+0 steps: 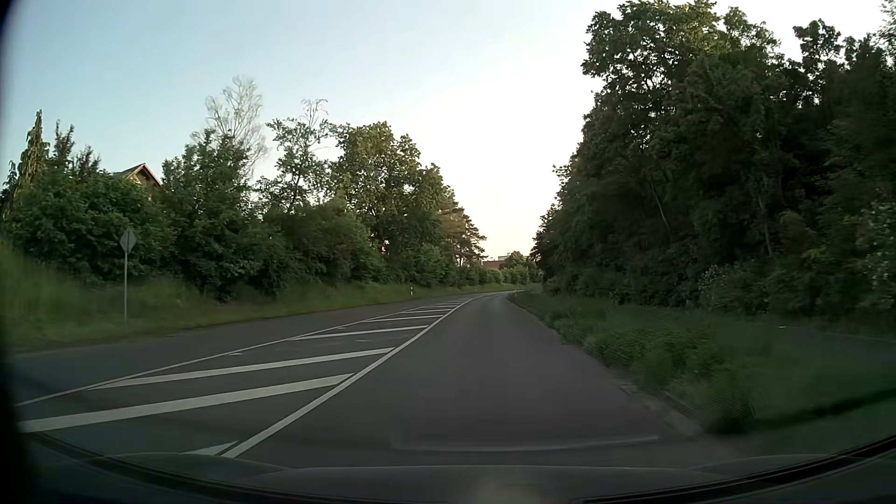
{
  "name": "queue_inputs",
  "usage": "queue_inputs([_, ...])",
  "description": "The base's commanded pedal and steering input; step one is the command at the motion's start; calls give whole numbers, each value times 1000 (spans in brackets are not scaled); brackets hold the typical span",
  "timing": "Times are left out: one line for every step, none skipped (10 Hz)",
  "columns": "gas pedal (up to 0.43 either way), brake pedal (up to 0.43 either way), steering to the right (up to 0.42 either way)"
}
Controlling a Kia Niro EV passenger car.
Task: Follow the waypoints while adhering to traffic rules and regulations
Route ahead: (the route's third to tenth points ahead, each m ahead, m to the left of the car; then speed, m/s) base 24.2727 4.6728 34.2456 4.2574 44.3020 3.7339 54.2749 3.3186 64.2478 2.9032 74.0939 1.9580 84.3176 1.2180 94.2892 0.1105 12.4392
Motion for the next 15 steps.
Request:
queue_inputs([28, 30, 5])
queue_inputs([28, 30, 5])
queue_inputs([28, 30, 3])
queue_inputs([28, 30, 3])
queue_inputs([28, 30, 3])
queue_inputs([28, 30, 3])
queue_inputs([28, 30, 3])
queue_inputs([28, 30, 3])
queue_inputs([28, 30, 3])
queue_inputs([28, 30, 3])
queue_inputs([28, 30, 3])
queue_inputs([28, 30, 3])
queue_inputs([28, 30, 3])
queue_inputs([28, 30, 3])
queue_inputs([28, 30, 3])
